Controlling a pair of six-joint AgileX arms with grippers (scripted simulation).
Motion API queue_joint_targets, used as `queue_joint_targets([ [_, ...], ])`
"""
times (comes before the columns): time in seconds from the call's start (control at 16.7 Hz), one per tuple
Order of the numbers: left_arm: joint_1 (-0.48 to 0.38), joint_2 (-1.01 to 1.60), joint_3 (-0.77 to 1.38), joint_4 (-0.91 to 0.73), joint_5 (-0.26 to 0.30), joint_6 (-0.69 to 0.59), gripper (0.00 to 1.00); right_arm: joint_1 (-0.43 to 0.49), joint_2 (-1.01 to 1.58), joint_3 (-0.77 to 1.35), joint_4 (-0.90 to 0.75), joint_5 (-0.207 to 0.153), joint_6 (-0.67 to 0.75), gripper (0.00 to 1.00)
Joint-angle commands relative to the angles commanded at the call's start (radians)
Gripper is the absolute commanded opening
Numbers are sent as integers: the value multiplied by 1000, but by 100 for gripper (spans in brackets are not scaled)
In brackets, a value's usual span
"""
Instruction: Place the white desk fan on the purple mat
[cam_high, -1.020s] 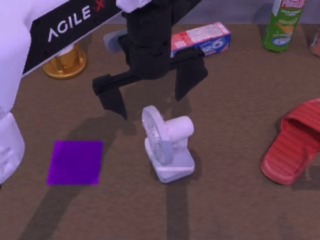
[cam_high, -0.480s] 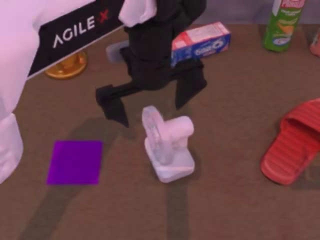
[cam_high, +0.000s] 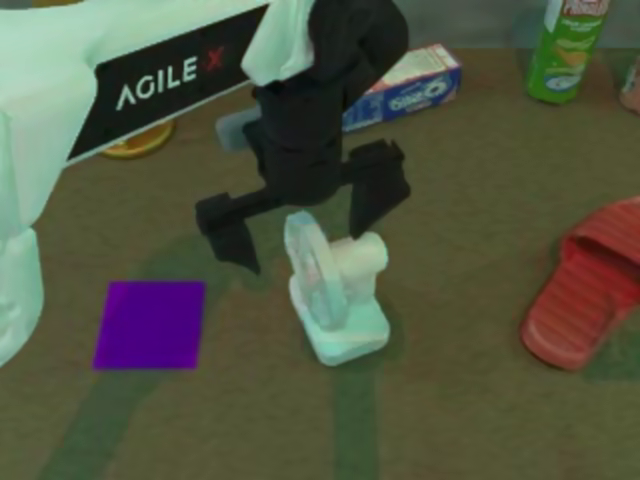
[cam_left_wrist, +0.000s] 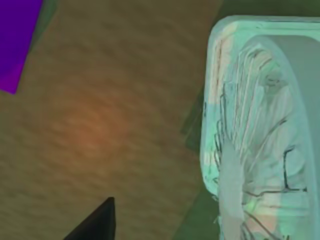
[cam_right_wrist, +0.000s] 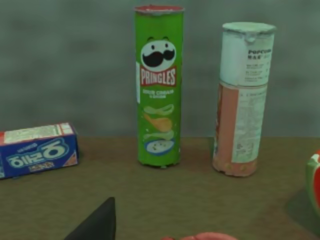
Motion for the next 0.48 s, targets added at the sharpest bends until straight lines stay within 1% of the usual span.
queue_joint_targets([
  [0.48,0,0,0,0,0,0,40,0,0,0,0,0,0,100],
])
